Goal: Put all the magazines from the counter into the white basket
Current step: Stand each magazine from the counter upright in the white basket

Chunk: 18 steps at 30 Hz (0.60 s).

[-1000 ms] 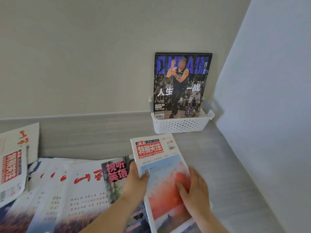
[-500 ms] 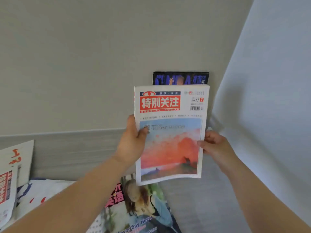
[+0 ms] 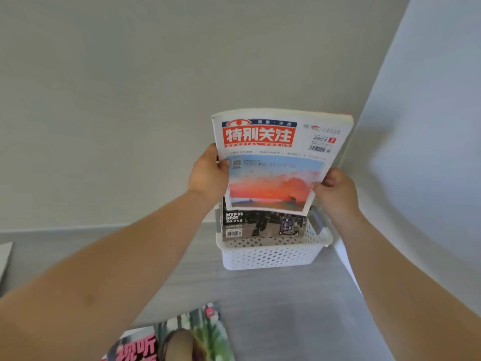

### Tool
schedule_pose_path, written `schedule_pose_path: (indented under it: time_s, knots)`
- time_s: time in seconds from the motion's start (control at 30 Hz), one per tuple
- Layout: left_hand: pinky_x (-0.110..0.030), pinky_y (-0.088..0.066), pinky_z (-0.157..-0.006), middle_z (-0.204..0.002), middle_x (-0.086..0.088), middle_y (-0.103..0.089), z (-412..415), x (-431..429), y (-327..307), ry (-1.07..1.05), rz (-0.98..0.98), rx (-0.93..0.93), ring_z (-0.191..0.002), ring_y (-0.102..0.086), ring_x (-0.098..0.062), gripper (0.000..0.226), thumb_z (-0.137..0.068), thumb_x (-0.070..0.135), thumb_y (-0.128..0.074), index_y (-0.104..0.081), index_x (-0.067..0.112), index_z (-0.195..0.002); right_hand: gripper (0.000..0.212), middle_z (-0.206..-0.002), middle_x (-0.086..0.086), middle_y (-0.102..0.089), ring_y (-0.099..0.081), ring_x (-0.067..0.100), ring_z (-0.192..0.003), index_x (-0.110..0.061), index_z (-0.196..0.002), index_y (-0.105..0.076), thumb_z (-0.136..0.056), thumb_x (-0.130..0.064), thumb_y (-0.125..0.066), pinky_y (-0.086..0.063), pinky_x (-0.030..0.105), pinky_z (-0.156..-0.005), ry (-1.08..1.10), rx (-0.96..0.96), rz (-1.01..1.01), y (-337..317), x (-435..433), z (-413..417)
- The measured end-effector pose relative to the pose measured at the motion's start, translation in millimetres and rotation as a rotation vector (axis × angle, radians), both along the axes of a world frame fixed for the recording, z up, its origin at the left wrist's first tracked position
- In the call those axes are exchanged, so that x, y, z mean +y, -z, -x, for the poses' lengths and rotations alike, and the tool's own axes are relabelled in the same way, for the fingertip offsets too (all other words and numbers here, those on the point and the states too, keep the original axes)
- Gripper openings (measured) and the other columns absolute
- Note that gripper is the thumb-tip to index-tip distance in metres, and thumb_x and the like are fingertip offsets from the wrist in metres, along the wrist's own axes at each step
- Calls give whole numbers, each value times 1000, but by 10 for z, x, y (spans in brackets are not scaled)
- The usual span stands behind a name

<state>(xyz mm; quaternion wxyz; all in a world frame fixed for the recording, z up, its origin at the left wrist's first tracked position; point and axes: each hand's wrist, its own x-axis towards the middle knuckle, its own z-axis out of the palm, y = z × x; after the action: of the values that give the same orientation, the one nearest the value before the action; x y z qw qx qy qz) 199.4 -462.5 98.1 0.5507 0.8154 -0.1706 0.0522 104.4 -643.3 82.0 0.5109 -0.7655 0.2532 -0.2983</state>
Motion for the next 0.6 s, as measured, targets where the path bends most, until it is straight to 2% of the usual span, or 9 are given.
schedule_pose_path:
  time_s: [0.07,0.17,0.3,0.43,0.5,0.6]
  knots:
    - [-20,-37,-54,-92,2,-52,-45,-42,173,3,-22,48,-78,-50,-19,18,-91,9,-38,-49,13,-105,23,-88,5,-60,-57,21,-79,-12,-90,-56,-79,8,-50,-48,31,-72,-4,39,-18,157,-59,-55]
    - [-21,-39,-55,-92,2,-52,-113,-83,406,2,-53,121,-80,-51,-19,14,-91,9,-39,-47,19,-97,22,-84,4,-59,-55,20,-76,-15,-85,-53,-80,6,-50,-44,25,-62,-14,113,-1,381,-109,-135]
    - [-25,-41,-63,-98,1,-53,-193,-93,605,14,-133,204,-86,-50,-17,21,-92,12,-39,-49,14,-110,19,-85,7,-59,-55,25,-79,-13,-84,-54,-81,5,-49,-46,31,-67,-27,191,-42,630,-146,-228]
    - [-33,-47,-73,-111,-7,-60,-246,-144,638,19,-183,196,-87,-51,-19,21,-92,14,-41,-50,12,-110,16,-92,18,-64,-58,36,-85,-9,-84,-55,-80,5,-48,-47,37,-75,7,215,-35,755,-169,-264]
    - [-30,-46,-68,-107,-10,-63,-259,-182,632,-2,-208,164,-82,-52,-21,14,-91,16,-44,-53,11,-101,15,-93,20,-64,-57,36,-81,-8,-84,-55,-81,4,-47,-44,33,-70,32,215,-50,795,-189,-274]
    - [-25,-43,-54,-94,-9,-63,-276,-211,638,-37,-293,124,-76,-53,-22,10,-90,23,-47,-46,15,-83,14,-88,11,-60,-52,24,-76,-7,-88,-57,-82,2,-48,-40,28,-68,50,203,-68,829,-204,-287]
